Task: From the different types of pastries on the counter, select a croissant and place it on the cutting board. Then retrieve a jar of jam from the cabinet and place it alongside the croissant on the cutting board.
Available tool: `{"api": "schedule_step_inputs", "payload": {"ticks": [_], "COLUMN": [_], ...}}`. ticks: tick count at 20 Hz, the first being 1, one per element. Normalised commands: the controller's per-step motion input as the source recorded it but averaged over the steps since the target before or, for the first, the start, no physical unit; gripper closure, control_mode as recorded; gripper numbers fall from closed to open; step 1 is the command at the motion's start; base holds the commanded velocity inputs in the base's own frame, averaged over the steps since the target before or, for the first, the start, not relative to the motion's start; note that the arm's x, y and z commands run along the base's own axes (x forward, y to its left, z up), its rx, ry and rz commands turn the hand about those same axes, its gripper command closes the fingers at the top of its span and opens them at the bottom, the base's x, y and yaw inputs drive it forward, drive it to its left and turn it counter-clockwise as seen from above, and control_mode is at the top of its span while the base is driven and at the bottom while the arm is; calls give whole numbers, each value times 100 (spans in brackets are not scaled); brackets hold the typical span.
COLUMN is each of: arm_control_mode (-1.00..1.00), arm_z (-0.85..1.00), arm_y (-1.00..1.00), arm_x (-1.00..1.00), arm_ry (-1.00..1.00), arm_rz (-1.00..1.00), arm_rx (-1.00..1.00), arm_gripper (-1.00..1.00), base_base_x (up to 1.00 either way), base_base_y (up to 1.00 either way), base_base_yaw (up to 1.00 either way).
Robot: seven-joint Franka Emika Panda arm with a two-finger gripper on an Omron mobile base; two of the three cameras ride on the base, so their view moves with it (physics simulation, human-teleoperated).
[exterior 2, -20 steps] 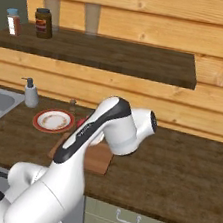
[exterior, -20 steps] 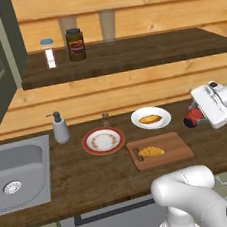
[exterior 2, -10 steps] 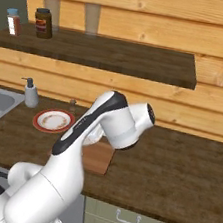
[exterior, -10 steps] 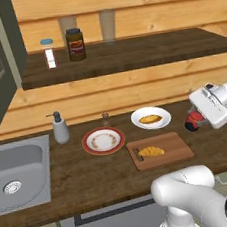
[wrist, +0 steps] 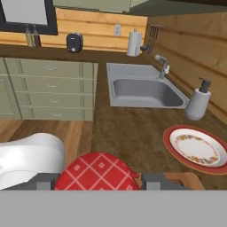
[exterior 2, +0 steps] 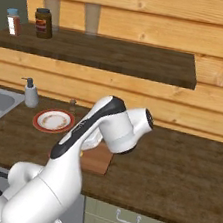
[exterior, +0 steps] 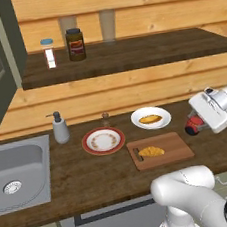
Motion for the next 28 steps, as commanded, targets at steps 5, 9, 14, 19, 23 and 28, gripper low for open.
{"api": "schedule_step_inputs", "payload": {"ticks": [5, 9, 14, 19, 23, 28], "arm_control_mode": [-100, -100, -100, -100, -100, -100], "arm_z": [-21, -13, -13, -16, -15, -15], "arm_y": [0, 0, 0, 0, 0, -1], "arm_x": [0, 0, 0, 0, 22, 47], "arm_ry": [0, 0, 2, 2, 0, 0], "arm_rz": [0, 0, 0, 0, 0, 0], "arm_rx": [0, 0, 0, 0, 0, 0], "arm_gripper": [100, 100, 100, 100, 100, 100], "base_base_x": [0, 0, 0, 0, 0, 0], "base_base_y": [0, 0, 0, 0, 0, 0], "base_base_yaw": [0, 0, 0, 0, 0, 0]}}
